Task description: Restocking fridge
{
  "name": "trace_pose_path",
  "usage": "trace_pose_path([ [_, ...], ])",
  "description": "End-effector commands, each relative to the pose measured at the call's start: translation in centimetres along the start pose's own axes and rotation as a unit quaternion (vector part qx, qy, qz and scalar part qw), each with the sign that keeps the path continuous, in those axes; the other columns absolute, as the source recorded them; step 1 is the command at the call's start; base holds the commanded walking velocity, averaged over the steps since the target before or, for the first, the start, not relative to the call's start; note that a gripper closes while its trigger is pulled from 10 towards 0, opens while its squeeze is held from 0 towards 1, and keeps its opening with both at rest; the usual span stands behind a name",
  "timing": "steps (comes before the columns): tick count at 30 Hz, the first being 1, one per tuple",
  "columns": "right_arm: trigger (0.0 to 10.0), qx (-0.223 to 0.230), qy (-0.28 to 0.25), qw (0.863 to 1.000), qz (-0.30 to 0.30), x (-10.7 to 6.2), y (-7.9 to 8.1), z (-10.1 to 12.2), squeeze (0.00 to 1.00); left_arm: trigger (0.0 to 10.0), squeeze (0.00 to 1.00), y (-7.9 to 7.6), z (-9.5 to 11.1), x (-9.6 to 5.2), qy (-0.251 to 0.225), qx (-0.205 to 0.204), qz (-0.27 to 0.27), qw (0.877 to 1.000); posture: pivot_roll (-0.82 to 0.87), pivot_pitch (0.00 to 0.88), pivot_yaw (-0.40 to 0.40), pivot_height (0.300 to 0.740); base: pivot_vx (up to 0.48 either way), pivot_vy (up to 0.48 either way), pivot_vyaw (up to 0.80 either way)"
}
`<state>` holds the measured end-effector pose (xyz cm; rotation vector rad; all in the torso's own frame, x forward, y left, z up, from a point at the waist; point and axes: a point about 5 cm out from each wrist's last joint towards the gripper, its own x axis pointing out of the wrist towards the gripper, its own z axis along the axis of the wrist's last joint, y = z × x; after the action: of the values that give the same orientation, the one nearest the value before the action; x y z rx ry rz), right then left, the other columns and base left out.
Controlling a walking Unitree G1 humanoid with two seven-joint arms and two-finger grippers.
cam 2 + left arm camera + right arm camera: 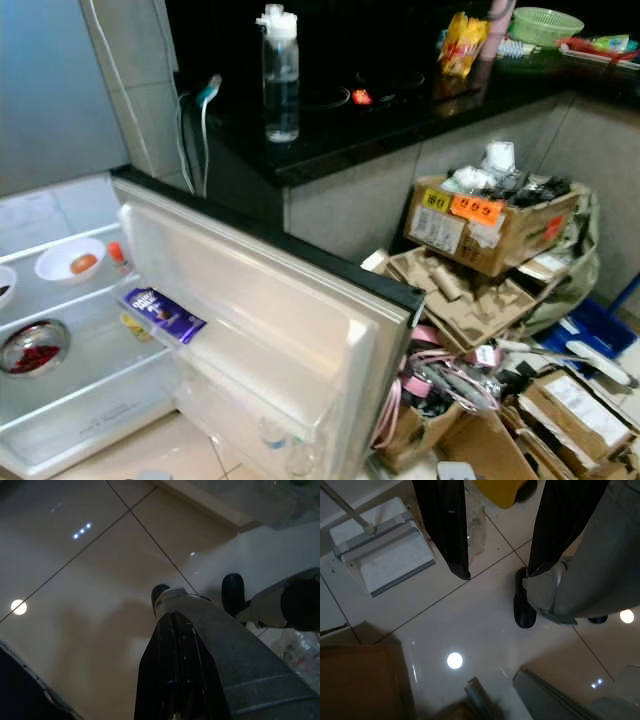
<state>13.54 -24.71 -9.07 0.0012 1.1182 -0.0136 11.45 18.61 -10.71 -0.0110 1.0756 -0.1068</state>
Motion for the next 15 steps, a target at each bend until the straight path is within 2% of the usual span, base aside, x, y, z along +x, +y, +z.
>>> trace_pose_path([
  [1,10.0,0.006,0.004,1.000,0.006,0.06,0.39,-0.30,0.00,10.0,0.00,-0.43,-2.40,-0.42,0.050,-0.003,-0.004,0.999,-0.09,0.018,-0.038,0.740,0.000,0.000,0.00],
  [5,10.0,0.006,0.003,1.000,0.005,0.06,0.37,-0.28,0.00,10.0,0.00,-0.47,-2.36,-0.40,0.049,0.000,-0.004,0.999,-0.09,0.018,-0.038,0.740,0.000,0.000,0.00],
  [15,10.0,0.004,0.002,1.000,0.006,0.06,0.33,-0.20,0.00,10.0,0.00,-0.43,-2.30,-0.38,0.050,-0.003,-0.003,0.999,-0.08,0.016,-0.038,0.740,-0.332,0.000,0.00],
])
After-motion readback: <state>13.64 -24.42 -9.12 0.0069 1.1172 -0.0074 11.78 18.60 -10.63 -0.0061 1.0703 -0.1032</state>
